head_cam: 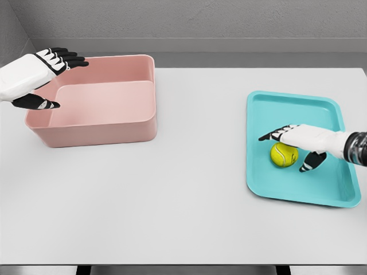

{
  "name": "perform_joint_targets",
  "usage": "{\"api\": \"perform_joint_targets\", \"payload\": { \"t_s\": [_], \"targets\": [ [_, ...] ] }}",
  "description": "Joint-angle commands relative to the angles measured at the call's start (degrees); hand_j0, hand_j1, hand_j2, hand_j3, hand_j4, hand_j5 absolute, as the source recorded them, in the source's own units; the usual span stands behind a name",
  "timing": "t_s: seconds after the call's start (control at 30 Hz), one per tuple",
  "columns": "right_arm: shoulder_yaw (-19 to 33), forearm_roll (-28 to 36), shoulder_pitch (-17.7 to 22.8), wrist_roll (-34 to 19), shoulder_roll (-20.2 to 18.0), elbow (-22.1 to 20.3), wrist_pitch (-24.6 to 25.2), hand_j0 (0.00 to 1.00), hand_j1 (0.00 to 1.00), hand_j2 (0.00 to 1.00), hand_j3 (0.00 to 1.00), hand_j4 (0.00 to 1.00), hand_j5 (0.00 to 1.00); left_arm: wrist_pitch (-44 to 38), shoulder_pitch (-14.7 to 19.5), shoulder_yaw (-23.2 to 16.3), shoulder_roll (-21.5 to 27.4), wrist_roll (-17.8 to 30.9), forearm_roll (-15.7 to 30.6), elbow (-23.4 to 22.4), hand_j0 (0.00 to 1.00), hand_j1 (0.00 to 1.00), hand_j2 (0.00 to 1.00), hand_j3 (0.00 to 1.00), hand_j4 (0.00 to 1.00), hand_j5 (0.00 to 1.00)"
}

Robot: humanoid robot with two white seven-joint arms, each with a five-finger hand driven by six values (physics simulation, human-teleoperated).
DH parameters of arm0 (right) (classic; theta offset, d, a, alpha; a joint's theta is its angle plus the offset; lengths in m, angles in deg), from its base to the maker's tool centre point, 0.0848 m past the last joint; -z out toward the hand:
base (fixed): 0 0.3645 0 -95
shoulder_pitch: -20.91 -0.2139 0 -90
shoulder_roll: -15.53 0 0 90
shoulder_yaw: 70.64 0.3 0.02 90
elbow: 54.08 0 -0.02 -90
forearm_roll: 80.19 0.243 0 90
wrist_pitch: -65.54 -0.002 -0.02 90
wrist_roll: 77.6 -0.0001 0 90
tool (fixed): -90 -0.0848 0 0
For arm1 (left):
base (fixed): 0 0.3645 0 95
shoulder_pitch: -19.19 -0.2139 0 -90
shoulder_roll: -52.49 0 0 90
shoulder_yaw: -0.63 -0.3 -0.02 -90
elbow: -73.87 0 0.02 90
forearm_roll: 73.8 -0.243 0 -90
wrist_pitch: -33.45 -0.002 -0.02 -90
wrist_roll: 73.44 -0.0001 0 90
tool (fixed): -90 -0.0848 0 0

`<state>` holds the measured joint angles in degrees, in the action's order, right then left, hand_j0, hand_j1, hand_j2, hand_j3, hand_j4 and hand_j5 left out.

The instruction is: Put the tennis from the blue tray into the pink basket with both arms

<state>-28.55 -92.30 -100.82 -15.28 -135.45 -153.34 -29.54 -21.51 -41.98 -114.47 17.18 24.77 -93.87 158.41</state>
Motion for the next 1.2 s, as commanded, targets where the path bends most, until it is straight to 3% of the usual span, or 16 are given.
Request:
{"api": "perform_joint_targets", "payload": {
  "t_s": [0.0, 0.53, 0.57, 0.6, 0.67, 0.83, 1.17],
  "targets": [
    [-0.79, 0.16, 0.00, 0.08, 0.17, 0.03, 0.07, 1.00, 1.00, 1.00, 1.00, 1.00, 1.00, -0.05, 0.00, 0.04, 0.07, -0.03, 0.38, 0.01, 1.00, 1.00, 1.00, 1.00, 1.00, 1.00],
    [-2.54, 0.07, -1.58, -0.10, 1.57, 2.84, 1.47, 1.00, 1.00, 1.00, 1.00, 1.00, 1.00, -0.05, -0.09, 0.04, 0.07, -0.03, 0.29, 0.01, 1.00, 1.00, 1.00, 1.00, 1.00, 1.00],
    [-2.54, 0.07, -1.58, -0.10, 1.57, 2.84, 1.47, 0.98, 0.98, 0.98, 0.98, 0.98, 0.98, -0.05, -0.09, -0.04, 0.07, -0.03, 0.38, 0.01, 1.00, 1.00, 1.00, 1.00, 1.00, 1.00],
    [-2.54, -0.10, -1.58, -0.36, 1.57, 2.66, 1.38, 0.78, 0.78, 0.78, 0.78, 0.78, 0.78, -0.05, -0.09, 0.04, 0.07, -0.03, 0.38, 0.01, 1.00, 1.00, 1.00, 1.00, 1.00, 1.00],
    [-2.46, -0.10, -1.58, -1.94, 1.57, 2.66, 1.38, 0.63, 0.63, 0.63, 0.63, 0.63, 0.63, -0.05, -0.09, 0.04, 0.07, -0.03, 0.29, 0.01, 1.00, 1.00, 1.00, 1.00, 1.00, 1.00],
    [-2.46, -0.10, -1.67, -2.03, 1.57, 2.49, 1.38, 0.56, 0.56, 0.56, 0.56, 0.56, 0.56, -0.05, -0.09, 0.04, 0.07, -0.03, 0.29, 0.01, 1.00, 1.00, 1.00, 1.00, 1.00, 1.00],
    [-2.02, -0.28, -3.43, -1.94, 1.57, 2.31, 1.38, 0.53, 0.53, 0.53, 0.53, 0.53, 0.53, -0.05, -0.09, -0.04, 0.16, -0.03, 0.38, 0.01, 1.00, 1.00, 1.00, 1.00, 1.00, 1.00]
  ]
}}
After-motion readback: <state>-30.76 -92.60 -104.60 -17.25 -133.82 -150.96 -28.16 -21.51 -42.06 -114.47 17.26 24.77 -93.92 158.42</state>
